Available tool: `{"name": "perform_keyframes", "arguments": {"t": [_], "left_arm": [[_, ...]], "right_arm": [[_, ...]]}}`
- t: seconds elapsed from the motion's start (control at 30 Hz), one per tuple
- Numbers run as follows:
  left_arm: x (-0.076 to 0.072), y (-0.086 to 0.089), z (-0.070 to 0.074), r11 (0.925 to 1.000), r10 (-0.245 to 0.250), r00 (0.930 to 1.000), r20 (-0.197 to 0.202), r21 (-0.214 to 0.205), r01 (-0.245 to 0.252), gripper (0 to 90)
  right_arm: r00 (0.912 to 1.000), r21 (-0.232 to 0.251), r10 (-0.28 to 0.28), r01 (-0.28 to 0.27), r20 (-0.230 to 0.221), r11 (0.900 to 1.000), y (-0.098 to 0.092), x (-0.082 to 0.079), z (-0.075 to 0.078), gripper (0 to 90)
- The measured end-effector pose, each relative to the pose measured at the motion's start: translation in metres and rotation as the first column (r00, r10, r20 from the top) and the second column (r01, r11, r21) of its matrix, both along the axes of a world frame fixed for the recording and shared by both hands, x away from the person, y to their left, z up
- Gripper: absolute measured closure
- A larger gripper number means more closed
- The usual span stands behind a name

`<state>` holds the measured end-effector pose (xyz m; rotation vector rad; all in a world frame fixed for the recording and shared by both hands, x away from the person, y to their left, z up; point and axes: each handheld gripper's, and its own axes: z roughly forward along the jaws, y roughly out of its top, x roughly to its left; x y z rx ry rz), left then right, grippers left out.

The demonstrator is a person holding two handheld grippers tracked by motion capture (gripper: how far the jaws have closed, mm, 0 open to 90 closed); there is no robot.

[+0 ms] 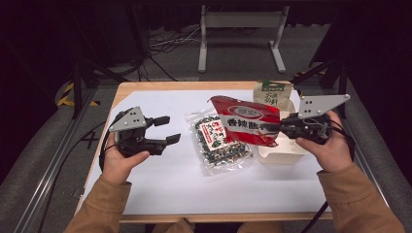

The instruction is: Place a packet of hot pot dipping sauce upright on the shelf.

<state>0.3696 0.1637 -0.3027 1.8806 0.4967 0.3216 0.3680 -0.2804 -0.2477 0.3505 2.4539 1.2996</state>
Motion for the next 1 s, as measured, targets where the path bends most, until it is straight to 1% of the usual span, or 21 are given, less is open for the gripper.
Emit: {"name": "perform_keyframes", "arguments": {"t": [0.03,0.07,0.1,0.2,0.23,0.37,0.47,0.5,0.53,0.63,0.67,0.7,0.73,0.77,0.8,0.87,0.9,1.0], "left_arm": [[0.001,0.001,-0.001,1.0,0.006,1.0,-0.007,-0.005,-0.006,32.3],[0.002,0.002,-0.002,1.0,0.008,1.0,-0.004,-0.004,-0.008,32.3],[0.002,0.002,-0.003,0.9999,0.012,0.9998,-0.012,-0.007,-0.012,32.4],[0.006,0.004,-0.006,0.9998,0.019,0.9997,-0.014,-0.001,-0.019,32.4],[0.006,0.004,-0.007,0.9997,0.023,0.9994,-0.026,-0.004,-0.023,32.4],[0.009,0.006,-0.01,0.9995,0.031,0.9991,-0.029,-0.003,-0.031,32.3],[0.011,0.007,-0.012,0.9993,0.038,0.9985,-0.04,-0.002,-0.038,32.3],[0.012,0.008,-0.013,0.9992,0.04,0.9986,-0.034,0.003,-0.04,32.2],[0.013,0.009,-0.014,0.9991,0.043,0.9983,-0.039,0.002,-0.043,32.2],[0.015,0.012,-0.015,0.9982,0.059,0.9975,-0.037,0.013,-0.059,32.1],[0.015,0.012,-0.016,0.998,0.063,0.9968,-0.048,0.007,-0.063,32.1],[0.017,0.013,-0.017,0.9979,0.065,0.997,-0.043,0.012,-0.064,32.0],[0.017,0.014,-0.018,0.9975,0.07,0.9963,-0.05,0.008,-0.07,32.0],[0.018,0.014,-0.018,0.9975,0.07,0.9964,-0.047,0.014,-0.07,31.9],[0.019,0.015,-0.019,0.9973,0.073,0.9956,-0.06,0.011,-0.072,31.9],[0.02,0.016,-0.021,0.997,0.077,0.9951,-0.062,0.012,-0.076,31.9],[0.021,0.016,-0.022,0.9968,0.079,0.9951,-0.06,0.02,-0.077,31.9],[0.022,0.017,-0.023,0.9962,0.086,0.9938,-0.071,0.019,-0.085,31.8]], "right_arm": [[1.0,0.004,-0.005,0.005,0.0,1.0,-0.001,0.001,0.001,89.8],[1.0,0.007,-0.009,0.009,0.004,0.9999,-0.003,0.002,0.002,89.7],[0.9999,0.01,-0.013,0.013,0.006,0.9999,-0.005,0.003,0.002,89.7],[0.9997,0.013,-0.025,0.025,0.008,0.9996,-0.009,0.006,0.003,89.7],[0.9995,0.013,-0.03,0.03,0.008,0.9995,-0.01,0.007,0.003,89.7],[0.999,0.018,-0.045,0.044,0.007,0.9989,-0.015,0.01,0.004,89.8],[0.998,0.027,-0.062,0.062,0.007,0.9977,-0.021,0.014,0.005,89.8],[0.9977,0.028,-0.067,0.067,0.009,0.9974,-0.022,0.016,0.005,89.7],[0.9974,0.03,-0.072,0.071,0.011,0.997,-0.024,0.017,0.005,89.8],[0.9962,0.042,-0.087,0.086,0.012,0.9954,-0.029,0.02,0.006,89.7],[0.9957,0.046,-0.092,0.091,0.013,0.9948,-0.031,0.021,0.007,89.7],[0.9952,0.049,-0.097,0.096,0.013,0.9942,-0.032,0.022,0.007,89.7],[0.9948,0.05,-0.101,0.1,0.014,0.9938,-0.033,0.023,0.007,89.7],[0.9944,0.05,-0.105,0.104,0.015,0.9934,-0.035,0.024,0.007,89.7],[0.9941,0.051,-0.107,0.106,0.016,0.9931,-0.036,0.024,0.008,89.7],[0.9931,0.053,-0.116,0.115,0.017,0.992,-0.038,0.027,0.008,89.7],[0.9928,0.054,-0.118,0.117,0.019,0.9916,-0.039,0.028,0.008,89.7],[0.992,0.059,-0.122,0.12,0.032,0.991,-0.043,0.031,0.008,89.7]]}}
